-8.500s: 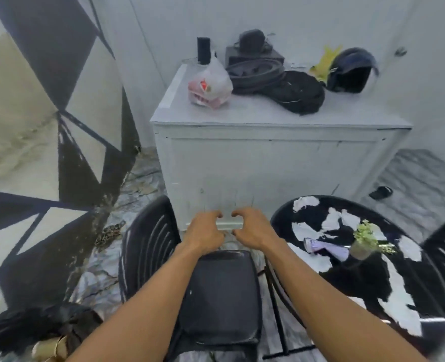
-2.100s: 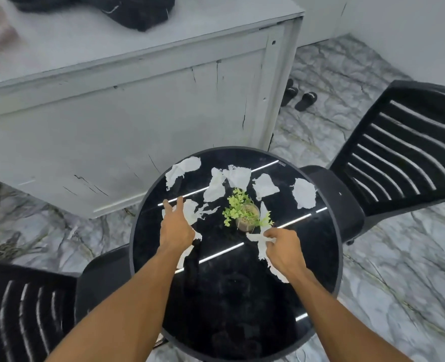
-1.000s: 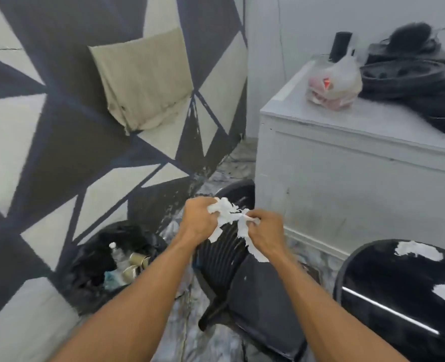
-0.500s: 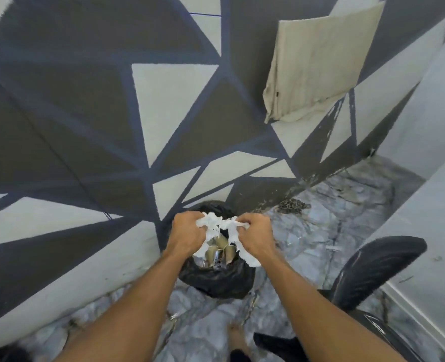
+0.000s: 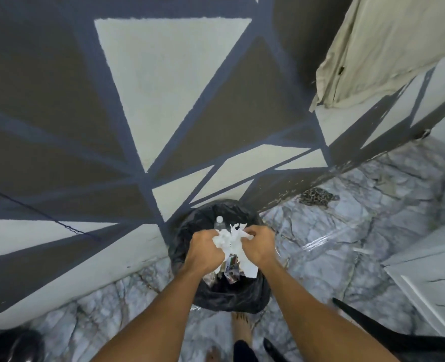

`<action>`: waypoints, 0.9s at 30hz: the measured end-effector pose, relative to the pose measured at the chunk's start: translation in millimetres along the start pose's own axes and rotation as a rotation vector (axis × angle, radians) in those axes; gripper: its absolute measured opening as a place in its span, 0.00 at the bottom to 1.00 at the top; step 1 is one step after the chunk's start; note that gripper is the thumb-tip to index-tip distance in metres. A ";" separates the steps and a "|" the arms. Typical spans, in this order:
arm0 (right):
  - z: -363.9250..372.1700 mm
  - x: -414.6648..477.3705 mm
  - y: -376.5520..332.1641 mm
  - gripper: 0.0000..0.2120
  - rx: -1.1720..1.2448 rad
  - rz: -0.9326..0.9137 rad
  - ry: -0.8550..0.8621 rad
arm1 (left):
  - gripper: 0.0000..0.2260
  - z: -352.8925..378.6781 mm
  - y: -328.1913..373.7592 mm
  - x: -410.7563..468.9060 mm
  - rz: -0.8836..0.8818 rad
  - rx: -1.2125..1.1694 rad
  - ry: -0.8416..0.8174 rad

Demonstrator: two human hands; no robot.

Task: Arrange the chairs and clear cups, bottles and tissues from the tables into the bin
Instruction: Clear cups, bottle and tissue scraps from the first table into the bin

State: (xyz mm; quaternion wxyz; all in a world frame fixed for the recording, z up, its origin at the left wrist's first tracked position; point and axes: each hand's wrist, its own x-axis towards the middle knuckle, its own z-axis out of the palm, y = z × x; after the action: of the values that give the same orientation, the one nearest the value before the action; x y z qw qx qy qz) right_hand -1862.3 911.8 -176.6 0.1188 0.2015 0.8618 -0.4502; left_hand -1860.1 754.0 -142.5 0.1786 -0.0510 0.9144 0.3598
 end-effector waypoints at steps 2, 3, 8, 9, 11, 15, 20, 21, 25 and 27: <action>7.5 14.1 7.3 0.10 0.006 0.061 -0.014 | 0.09 9.4 -4.4 16.2 -0.007 -0.025 -0.034; 12.1 20.9 11.7 0.11 0.003 0.093 -0.027 | 0.11 13.9 -7.0 24.3 -0.022 -0.014 -0.039; 36.6 46.0 30.9 0.13 -0.040 0.163 -0.060 | 0.08 43.0 -31.1 61.1 -0.009 0.059 -0.104; 41.2 50.4 34.7 0.13 -0.050 0.165 -0.062 | 0.06 49.0 -38.7 67.8 -0.006 0.078 -0.105; 51.6 58.8 44.1 0.14 -0.062 0.175 -0.066 | 0.07 61.4 -53.9 79.7 0.012 0.126 -0.123; 68.6 70.5 60.1 0.13 -0.073 0.189 -0.113 | 0.09 78.4 -73.4 91.2 0.039 0.203 -0.143; 78.6 75.2 72.5 0.20 -0.120 0.175 -0.237 | 0.17 94.2 -90.1 90.8 -0.020 0.276 -0.291; 78.9 75.6 74.7 0.21 -0.142 0.173 -0.269 | 0.19 97.3 -93.4 90.2 -0.042 0.263 -0.338; 79.4 73.6 88.8 0.20 -0.221 0.187 -0.345 | 0.18 107.1 -101.7 87.0 -0.082 0.228 -0.406; 80.2 71.8 96.7 0.20 -0.209 0.220 -0.331 | 0.20 109.8 -104.1 83.7 -0.092 0.227 -0.426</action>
State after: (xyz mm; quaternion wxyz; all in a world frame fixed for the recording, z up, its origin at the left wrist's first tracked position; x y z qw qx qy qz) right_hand -1880.5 912.6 -320.1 0.3273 0.2042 0.8452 -0.3699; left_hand -1883.1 754.6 -313.8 0.3882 0.0047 0.8874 0.2487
